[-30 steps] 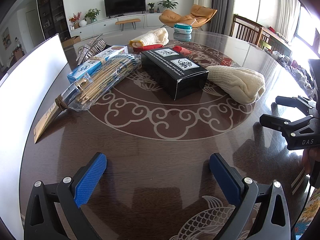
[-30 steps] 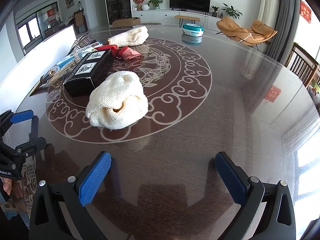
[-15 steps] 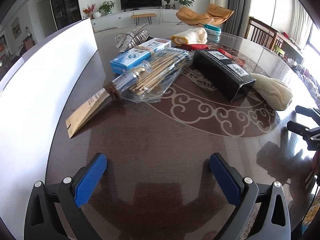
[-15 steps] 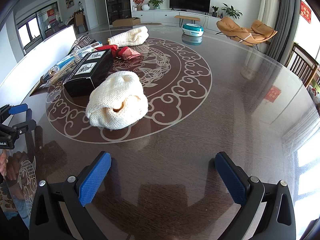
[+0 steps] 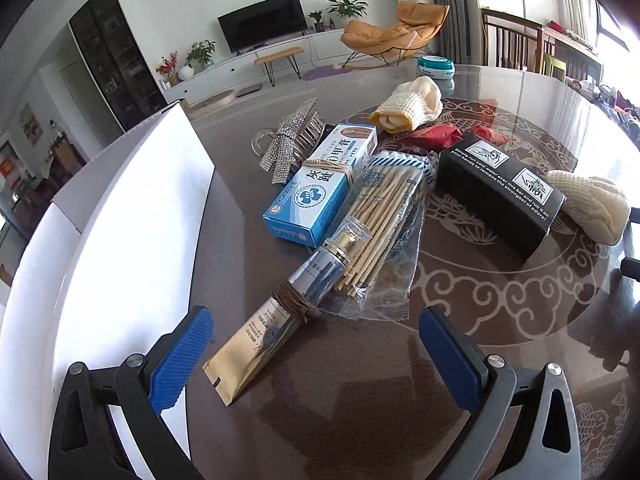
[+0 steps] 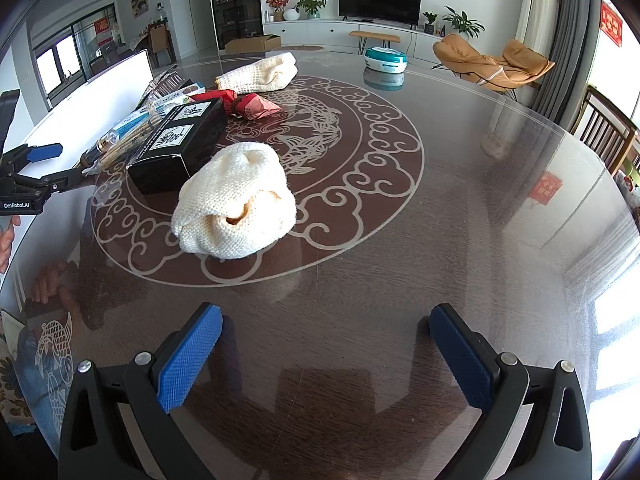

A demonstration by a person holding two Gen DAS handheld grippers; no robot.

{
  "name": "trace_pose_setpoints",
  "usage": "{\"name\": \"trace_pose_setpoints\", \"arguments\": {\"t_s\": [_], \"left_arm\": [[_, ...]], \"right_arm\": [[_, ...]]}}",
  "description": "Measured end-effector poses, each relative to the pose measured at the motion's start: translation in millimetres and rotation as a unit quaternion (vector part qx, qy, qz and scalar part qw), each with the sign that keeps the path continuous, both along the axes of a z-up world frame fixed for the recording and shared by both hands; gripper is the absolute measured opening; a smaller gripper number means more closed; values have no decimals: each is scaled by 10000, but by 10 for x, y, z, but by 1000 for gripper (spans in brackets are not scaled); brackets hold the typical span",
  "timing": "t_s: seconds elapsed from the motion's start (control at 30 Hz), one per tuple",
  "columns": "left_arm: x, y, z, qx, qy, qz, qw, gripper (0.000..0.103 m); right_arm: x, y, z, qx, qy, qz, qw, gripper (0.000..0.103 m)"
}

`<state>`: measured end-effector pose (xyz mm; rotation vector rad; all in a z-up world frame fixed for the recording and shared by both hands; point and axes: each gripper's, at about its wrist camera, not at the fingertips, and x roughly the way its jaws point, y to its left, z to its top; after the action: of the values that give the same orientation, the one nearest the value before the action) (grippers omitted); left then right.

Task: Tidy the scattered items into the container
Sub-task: 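Move left tool toward the gold tube tied with twine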

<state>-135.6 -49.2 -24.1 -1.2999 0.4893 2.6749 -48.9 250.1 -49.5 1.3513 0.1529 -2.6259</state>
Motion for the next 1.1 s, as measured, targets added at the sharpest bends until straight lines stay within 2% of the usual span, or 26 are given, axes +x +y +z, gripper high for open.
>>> {"name": "trace_pose_setpoints", "arguments": {"t_s": [0.13, 0.33, 0.67, 1.1], "left_arm": [[-73, -9, -49, 9, -92, -98, 9999, 103], [-195, -68, -176, 315, -378, -7, 9988, 103], [-362, -153, -257, 951, -618, 131, 9935, 103], [-432, -139, -269, 958, -774, -17, 9924, 103]], "right_arm": [[-1, 1, 0, 0, 0, -1, 10000, 103], [-3, 2, 0, 0, 0, -1, 10000, 103], [-1, 2, 0, 1, 0, 0, 10000, 103], [-4, 3, 0, 1, 0, 0, 10000, 103]]}}
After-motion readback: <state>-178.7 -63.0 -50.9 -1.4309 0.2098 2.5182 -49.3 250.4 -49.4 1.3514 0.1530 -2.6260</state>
